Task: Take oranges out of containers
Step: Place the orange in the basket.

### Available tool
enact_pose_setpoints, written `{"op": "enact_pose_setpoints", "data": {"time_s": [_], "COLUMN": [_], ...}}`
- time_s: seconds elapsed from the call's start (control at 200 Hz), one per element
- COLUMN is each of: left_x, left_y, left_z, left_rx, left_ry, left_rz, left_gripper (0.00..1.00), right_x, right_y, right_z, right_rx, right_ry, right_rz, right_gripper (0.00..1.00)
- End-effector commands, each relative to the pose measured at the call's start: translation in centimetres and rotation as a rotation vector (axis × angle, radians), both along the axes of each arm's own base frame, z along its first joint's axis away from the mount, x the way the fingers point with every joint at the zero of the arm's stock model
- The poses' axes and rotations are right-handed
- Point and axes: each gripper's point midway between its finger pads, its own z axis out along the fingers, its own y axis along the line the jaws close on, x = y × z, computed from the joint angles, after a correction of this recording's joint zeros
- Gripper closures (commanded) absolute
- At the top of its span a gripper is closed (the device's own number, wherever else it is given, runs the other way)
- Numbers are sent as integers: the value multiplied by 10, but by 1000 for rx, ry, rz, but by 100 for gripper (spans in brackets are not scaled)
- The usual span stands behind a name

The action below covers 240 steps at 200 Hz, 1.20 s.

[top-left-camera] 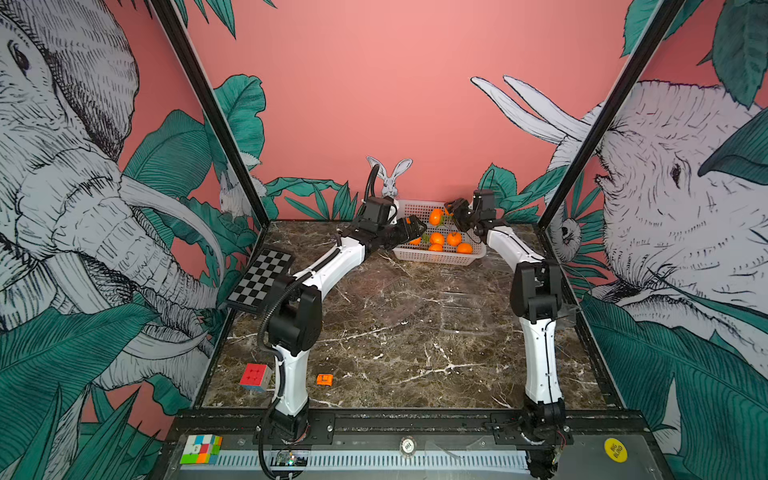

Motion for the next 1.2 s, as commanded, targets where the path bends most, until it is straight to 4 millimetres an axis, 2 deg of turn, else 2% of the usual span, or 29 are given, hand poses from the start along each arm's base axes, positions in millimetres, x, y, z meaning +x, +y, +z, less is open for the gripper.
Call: {"op": "enact_pose_setpoints", "data": {"time_s": [0.0,0.21,0.365,0.53,0.625,0.81,1.195], "left_x": [-1,4,6,6,4,-5,-29], "left_y": [-7,-12,-15,-15,-13,-7,16], "left_z": [11,-2,-11,-14,-15,-11,1], "left_rx": [-15,2,10,11,19,29,72], "left_ry": [-20,-5,11,22,24,22,4], "left_rz": [-26,-45,-54,-56,-58,-54,-26], "left_gripper": [1,1,1,1,1,1,1], "right_x": [20,37,41,42,41,36,22], "right_y": [-5,-3,-6,-1,2,4,2], "right_z": [20,-3,-19,-31,-29,-11,27], "right_rx": [10,21,-22,-23,-25,-47,-76], "right_ry": [-103,-112,-89,-75,-74,-87,-123], "right_rz": [-38,-58,-65,-60,-50,-40,-22], "right_gripper": [44,43,42,37,32,23,12]}}
